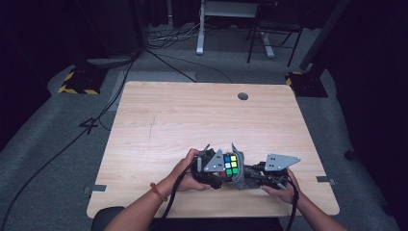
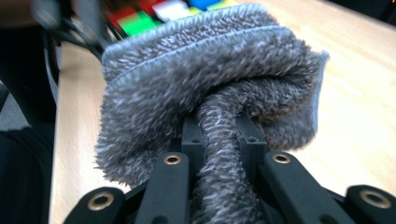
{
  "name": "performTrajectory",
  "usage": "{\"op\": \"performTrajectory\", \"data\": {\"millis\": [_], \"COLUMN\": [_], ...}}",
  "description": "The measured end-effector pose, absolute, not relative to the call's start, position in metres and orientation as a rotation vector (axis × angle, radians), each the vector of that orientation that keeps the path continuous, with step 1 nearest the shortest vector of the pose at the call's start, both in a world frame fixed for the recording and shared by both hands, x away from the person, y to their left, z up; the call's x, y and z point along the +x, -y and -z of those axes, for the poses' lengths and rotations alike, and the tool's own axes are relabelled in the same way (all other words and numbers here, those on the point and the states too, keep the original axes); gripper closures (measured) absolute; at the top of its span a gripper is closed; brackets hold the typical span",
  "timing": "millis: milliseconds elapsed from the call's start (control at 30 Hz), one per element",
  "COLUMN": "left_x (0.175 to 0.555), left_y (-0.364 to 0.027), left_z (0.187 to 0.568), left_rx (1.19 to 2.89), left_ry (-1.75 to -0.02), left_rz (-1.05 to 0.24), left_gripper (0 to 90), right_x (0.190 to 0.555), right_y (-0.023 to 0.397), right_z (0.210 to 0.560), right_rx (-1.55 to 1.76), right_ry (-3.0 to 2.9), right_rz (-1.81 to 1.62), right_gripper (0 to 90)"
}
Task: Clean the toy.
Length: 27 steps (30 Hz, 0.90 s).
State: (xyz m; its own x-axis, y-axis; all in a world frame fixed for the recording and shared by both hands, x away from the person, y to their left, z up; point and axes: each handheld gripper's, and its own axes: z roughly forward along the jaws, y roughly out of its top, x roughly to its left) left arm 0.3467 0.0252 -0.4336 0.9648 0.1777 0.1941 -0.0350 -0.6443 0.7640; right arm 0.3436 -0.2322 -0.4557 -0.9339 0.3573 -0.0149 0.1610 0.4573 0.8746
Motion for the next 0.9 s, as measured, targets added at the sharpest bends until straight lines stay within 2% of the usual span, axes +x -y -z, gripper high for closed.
{"op": "performTrajectory", "data": {"millis": [367, 633, 900], "left_x": [0.349, 0.352, 0.377], "left_y": [-0.022, -0.025, -0.054], "left_z": [0.44, 0.441, 0.449], "left_rx": [2.283, 2.314, 2.297], "left_ry": [-0.094, -0.109, -0.267], "left_rz": [-0.306, -0.351, -0.369], "left_gripper": [32.6, 32.6, 32.5], "right_x": [0.335, 0.337, 0.355], "right_y": [0.237, 0.243, 0.268], "right_z": [0.435, 0.431, 0.442], "right_rx": [0.375, 0.414, 0.58], "right_ry": [-2.399, -2.401, -2.387], "right_rz": [-1.592, -1.555, -1.455], "right_gripper": [78.3, 77.9, 77.9]}}
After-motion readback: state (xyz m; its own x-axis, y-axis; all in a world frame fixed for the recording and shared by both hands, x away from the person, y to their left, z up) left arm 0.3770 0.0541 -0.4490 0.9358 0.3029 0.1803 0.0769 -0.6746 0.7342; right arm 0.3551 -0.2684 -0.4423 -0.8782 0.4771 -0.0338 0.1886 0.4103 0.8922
